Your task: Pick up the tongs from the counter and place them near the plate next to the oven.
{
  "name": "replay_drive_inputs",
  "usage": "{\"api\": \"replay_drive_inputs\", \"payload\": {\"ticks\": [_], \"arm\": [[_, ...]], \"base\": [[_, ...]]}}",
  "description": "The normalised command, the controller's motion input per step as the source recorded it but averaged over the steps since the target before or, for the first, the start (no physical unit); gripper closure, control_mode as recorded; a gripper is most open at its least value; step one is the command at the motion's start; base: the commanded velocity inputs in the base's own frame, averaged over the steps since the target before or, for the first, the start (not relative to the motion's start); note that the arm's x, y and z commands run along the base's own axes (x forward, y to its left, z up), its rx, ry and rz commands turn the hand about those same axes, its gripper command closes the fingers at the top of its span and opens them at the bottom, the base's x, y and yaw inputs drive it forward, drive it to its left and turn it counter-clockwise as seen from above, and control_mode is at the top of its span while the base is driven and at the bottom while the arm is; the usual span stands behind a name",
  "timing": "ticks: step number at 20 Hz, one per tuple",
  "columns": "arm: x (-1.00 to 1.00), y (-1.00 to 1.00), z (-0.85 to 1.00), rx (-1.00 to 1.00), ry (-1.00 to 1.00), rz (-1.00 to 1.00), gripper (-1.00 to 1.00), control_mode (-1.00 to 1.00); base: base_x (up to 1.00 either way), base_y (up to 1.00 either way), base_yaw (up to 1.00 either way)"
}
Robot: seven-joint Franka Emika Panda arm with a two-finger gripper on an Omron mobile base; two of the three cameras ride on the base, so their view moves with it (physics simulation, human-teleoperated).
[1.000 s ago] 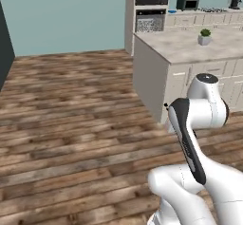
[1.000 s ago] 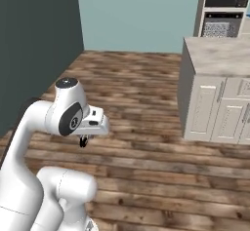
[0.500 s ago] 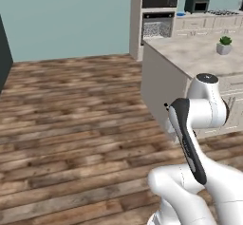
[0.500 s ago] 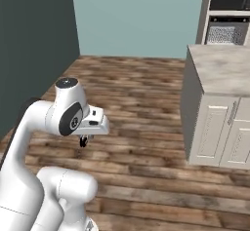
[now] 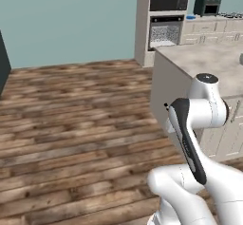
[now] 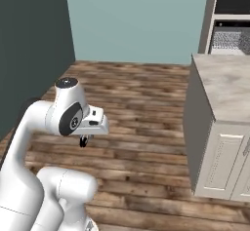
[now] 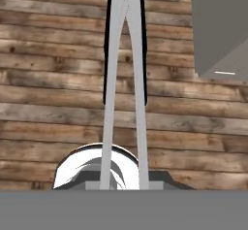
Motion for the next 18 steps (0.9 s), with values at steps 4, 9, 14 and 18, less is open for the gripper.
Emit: {"api": "replay_drive_inputs", "payload": {"ticks": [4, 9, 14, 18], "arm": [[0.00, 0.00, 0.00, 0.00, 0.00, 0.00, 1.00, 1.00], [0.00, 0.00, 0.00, 0.00, 0.00, 0.00, 1.00, 1.00], [0.00, 0.00, 0.00, 0.00, 0.00, 0.00, 1.00, 1.00], [0.00, 0.00, 0.00, 0.00, 0.00, 0.00, 1.00, 1.00]], "base": [[1.00, 0.23, 0.00], [1.00, 0.24, 0.00], [1.00, 0.23, 0.00], [1.00, 0.24, 0.00]]}}
